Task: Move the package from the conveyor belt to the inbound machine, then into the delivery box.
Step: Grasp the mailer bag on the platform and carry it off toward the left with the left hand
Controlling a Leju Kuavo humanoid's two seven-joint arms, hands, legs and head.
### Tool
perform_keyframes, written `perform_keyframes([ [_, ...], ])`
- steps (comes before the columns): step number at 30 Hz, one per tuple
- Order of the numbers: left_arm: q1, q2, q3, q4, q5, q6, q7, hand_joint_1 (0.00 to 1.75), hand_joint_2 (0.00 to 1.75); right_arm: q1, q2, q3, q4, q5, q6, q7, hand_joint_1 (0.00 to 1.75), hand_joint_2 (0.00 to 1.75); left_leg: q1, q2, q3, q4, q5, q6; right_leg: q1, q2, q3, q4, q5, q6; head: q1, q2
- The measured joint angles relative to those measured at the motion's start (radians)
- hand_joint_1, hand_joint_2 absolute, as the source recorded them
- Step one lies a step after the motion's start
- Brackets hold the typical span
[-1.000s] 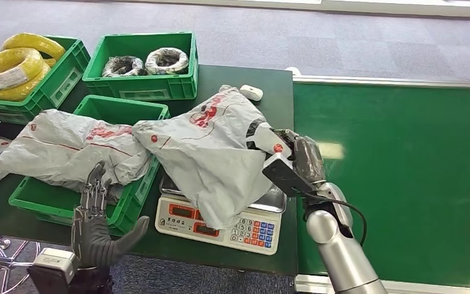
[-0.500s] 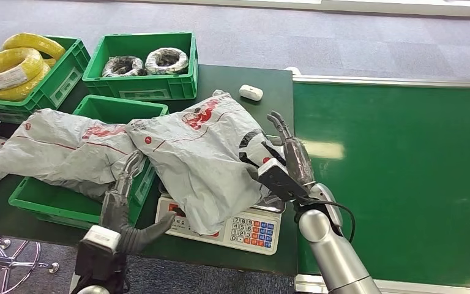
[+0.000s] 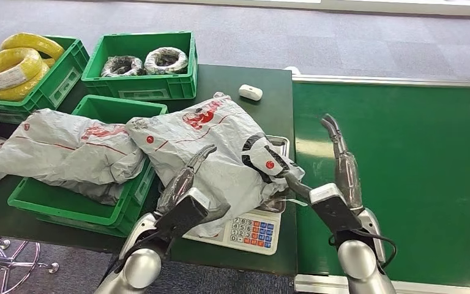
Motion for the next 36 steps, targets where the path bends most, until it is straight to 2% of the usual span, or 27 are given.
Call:
perform_keyframes([
  [5,-0.103,-0.027,-0.028,0.131,-0.122,0.074,0.066,0.0,1.75,0.126,-0.031,-0.105,-0.144,-0.05,-0.029,-0.042,0.0,1.75,0.0,0.0,-0.001,0.0,0.0,0.0,0.0,0.0,0.0,0.0,0.0,0.0,0.0,0.0],
  [10,-0.219,-0.044,-0.062,0.308,-0.362,0.205,0.16,0.0,1.75,0.254,-0.046,-0.186,-0.258,-0.126,-0.07,-0.084,0.0,1.75,0.0,0.0,-0.001,0.0,0.0,0.0,0.0,0.0,0.0,0.0,0.0,0.0,0.0,0.0],
  [12,-0.26,-0.053,-0.077,0.38,-0.427,0.216,0.184,0.08,1.75,0.298,-0.049,-0.201,-0.285,-0.15,-0.092,-0.099,0.0,1.75,0.0,0.0,-0.001,0.0,0.0,0.0,0.0,0.0,0.0,0.0,0.0,0.0,0.0,0.0],
  [15,-0.311,-0.069,-0.095,0.49,-0.467,0.185,0.2,1.26,1.75,0.347,-0.054,-0.211,-0.308,-0.196,-0.127,-0.119,0.0,1.75,0.0,0.001,-0.001,0.0,0.0,0.0,0.0,0.0,0.0,0.0,0.0,0.0,0.0,0.0],
  [16,-0.323,-0.074,-0.099,0.523,-0.467,0.167,0.2,1.61,1.75,0.357,-0.058,-0.212,-0.311,-0.206,-0.135,-0.123,0.0,1.75,0.0,0.001,-0.001,0.0,0.0,0.0,0.0,0.0,0.0,0.0,0.0,0.0,0.0,0.0],
  [21,-0.342,-0.087,-0.103,0.617,-0.394,0.039,0.175,1.7,1.75,0.366,-0.076,-0.209,-0.31,-0.246,-0.154,-0.138,0.0,1.75,0.0,0.001,-0.001,0.0,0.0,0.0,0.0,0.0,0.0,0.0,0.0,0.0,0.0,0.0],
  [25,-0.347,-0.087,-0.095,0.641,-0.329,-0.026,0.16,1.75,1.75,0.354,-0.085,-0.199,-0.299,-0.251,-0.156,-0.137,0.0,1.75,0.0,0.001,0.0,0.0,0.0,0.0,0.0,0.0,0.002,0.0,0.0,0.0,0.0,0.0],
  [29,-0.338,-0.071,-0.064,0.616,-0.258,-0.025,0.141,1.75,1.75,0.337,-0.087,-0.182,-0.285,-0.248,-0.15,-0.129,0.0,1.75,0.0,0.001,0.001,-0.001,0.0,0.0,0.0,0.0,0.003,0.0,0.0,0.0,0.0,0.0],
  [33,-0.311,-0.039,-0.026,0.532,-0.223,-0.017,0.136,1.75,1.75,0.331,-0.085,-0.176,-0.278,-0.238,-0.144,-0.119,0.0,1.75,0.0,0.001,0.001,-0.001,0.0,0.0,0.0,0.0,0.003,0.0,0.0,0.0,0.0,0.0],
  [36,-0.287,-0.016,0.007,0.436,-0.206,0.023,0.121,1.75,1.75,0.333,-0.081,-0.175,-0.277,-0.227,-0.142,-0.114,0.0,1.75,0.0,0.001,0.001,-0.001,0.0,0.0,0.0,0.0,0.002,0.001,0.0,0.0,0.0,0.0],
])
